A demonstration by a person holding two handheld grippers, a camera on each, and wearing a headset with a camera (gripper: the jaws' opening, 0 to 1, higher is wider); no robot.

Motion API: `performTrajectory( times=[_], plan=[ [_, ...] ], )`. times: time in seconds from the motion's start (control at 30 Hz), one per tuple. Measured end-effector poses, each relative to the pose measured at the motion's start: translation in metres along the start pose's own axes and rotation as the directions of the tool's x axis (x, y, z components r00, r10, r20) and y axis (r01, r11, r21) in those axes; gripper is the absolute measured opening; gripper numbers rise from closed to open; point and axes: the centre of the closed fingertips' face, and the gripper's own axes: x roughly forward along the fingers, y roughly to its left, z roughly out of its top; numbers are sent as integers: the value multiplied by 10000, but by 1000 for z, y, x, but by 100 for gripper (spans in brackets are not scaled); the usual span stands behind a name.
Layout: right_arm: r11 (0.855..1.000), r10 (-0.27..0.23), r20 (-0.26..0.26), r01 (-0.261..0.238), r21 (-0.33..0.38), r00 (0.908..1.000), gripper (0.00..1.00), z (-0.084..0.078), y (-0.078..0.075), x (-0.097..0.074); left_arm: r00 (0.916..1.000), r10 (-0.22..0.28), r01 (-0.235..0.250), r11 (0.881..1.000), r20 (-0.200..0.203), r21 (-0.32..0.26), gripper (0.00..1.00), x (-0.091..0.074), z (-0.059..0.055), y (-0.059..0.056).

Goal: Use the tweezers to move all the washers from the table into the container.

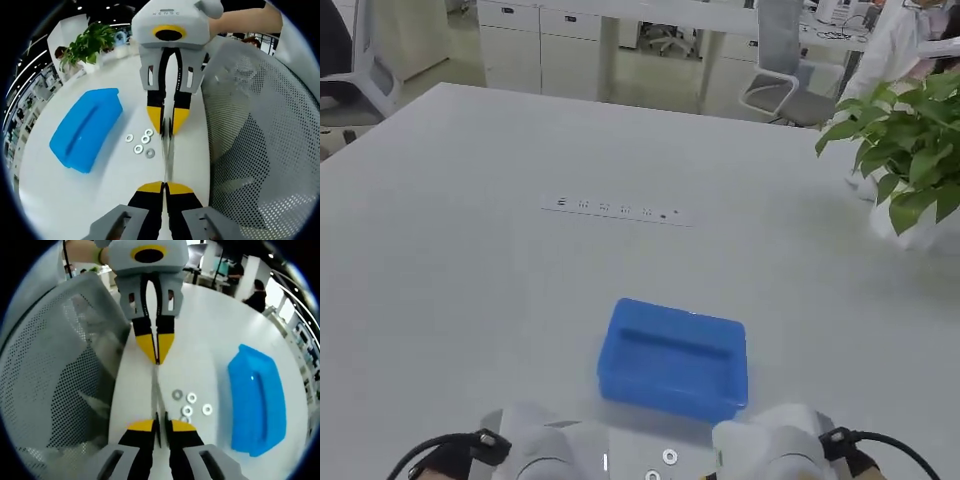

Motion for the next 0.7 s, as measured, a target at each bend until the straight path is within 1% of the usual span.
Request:
performTrajectory(
  times=[0.13, 0.17, 0.23, 0.37, 0.4, 0.6, 0.7],
  plan=[
    [9999, -89, 110, 89, 47, 9999, 8, 1, 2, 0, 9991, 11, -16, 9999, 418, 126, 0, -16, 14, -1],
    [9999, -137, 134, 138, -10, 9998, 8, 1, 2, 0, 9989, 8, -14, 9999, 459, 147, 0, -17, 16, -2],
    [9998, -182, 203, 182, -12, 9996, 7, 2, 3, -1, 9980, 35, -51, 9997, 626, 246, 0, -26, 25, -3],
    [9996, -277, 420, 276, 40, 9987, 7, 7, 3, -2, 9962, 103, -144, 9988, 864, 471, 0, -36, 37, -4],
    [9995, -312, 473, 310, 48, 9984, 7, 8, 2, -2, 9952, 182, -237, 9981, 957, 570, 0, -39, 41, -4],
    [9976, -620, 1106, 583, 363, 9919, 7, 21, -1, -2, 9929, 293, -396, 9953, 1149, 888, 0, -55, 57, -3],
    [9958, -834, 1385, 773, 489, 9868, 7, 28, -5, 0, 9930, 304, -419, 9941, 1142, 996, 0, -60, 61, -3]
  ],
)
